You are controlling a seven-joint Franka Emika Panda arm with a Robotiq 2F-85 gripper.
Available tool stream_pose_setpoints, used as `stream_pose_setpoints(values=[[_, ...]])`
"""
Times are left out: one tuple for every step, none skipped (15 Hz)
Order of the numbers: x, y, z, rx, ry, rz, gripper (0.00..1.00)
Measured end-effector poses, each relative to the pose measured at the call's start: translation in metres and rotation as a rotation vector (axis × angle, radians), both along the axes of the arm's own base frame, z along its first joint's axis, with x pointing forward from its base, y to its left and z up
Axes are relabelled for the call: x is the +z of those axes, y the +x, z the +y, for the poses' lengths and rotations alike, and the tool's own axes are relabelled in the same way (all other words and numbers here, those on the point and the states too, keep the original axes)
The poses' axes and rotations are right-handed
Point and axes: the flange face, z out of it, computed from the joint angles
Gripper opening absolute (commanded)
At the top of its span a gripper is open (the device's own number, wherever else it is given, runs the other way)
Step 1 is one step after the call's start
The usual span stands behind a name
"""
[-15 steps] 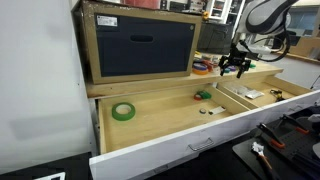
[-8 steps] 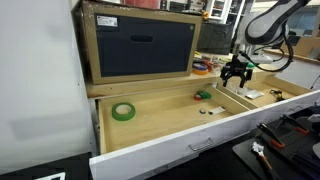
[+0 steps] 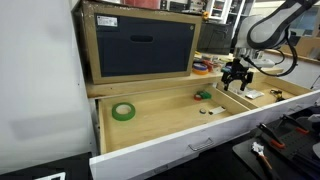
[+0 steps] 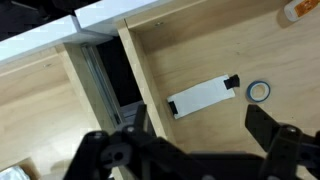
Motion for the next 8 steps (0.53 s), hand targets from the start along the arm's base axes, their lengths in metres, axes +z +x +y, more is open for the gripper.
stream_pose_setpoints(values=[[0.0, 0.0, 0.0, 0.0, 0.0, 0.0, 1.0], [0.0, 0.0, 0.0, 0.0, 0.0, 0.0, 1.0], [0.0, 0.0, 0.0, 0.0, 0.0, 0.0, 1.0], [-0.001, 0.0, 0.0, -0.001, 0.0, 0.003, 1.0], [-0.003, -0.001, 0.001, -0.001, -0.003, 0.007, 1.0], [-0.006, -0.002, 0.003, 0.004, -0.004, 0.013, 1.0], [-0.009, -0.003, 0.007, 0.011, -0.006, 0.019, 1.0], [-0.013, -0.003, 0.015, 0.023, -0.016, 0.022, 1.0]])
